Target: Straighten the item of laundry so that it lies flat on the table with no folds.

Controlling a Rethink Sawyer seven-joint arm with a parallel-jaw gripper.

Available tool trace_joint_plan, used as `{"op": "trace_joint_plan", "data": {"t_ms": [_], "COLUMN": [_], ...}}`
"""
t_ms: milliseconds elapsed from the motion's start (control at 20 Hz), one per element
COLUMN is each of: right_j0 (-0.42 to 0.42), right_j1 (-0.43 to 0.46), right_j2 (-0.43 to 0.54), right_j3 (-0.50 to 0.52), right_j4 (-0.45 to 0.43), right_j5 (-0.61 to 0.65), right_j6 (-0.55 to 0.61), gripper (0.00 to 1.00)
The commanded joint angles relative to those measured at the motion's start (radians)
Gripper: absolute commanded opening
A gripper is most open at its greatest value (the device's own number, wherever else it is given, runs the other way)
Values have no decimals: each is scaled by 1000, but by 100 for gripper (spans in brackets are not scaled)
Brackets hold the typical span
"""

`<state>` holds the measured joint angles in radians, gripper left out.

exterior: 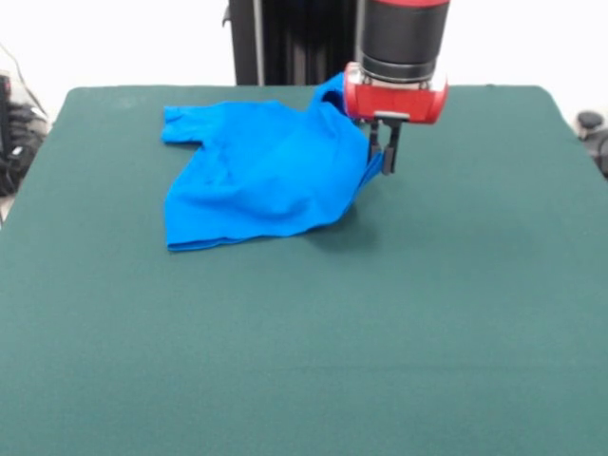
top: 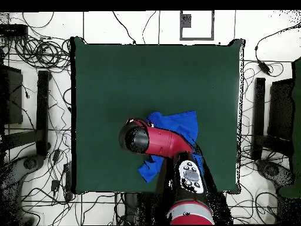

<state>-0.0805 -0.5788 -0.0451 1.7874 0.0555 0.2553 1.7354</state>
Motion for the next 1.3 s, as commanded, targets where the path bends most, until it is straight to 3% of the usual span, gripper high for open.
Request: {"op": "trace_joint_plan", "data": {"t_ms": [50,1300], "right_j0": [53,84], "right_j1": [38,62], "right_j2": [25,12], "right_j3": [-72,-120], "right_j4": [53,73], "right_j5": [103,133], "right_j6": [186,201], "gripper": [0,0]}}
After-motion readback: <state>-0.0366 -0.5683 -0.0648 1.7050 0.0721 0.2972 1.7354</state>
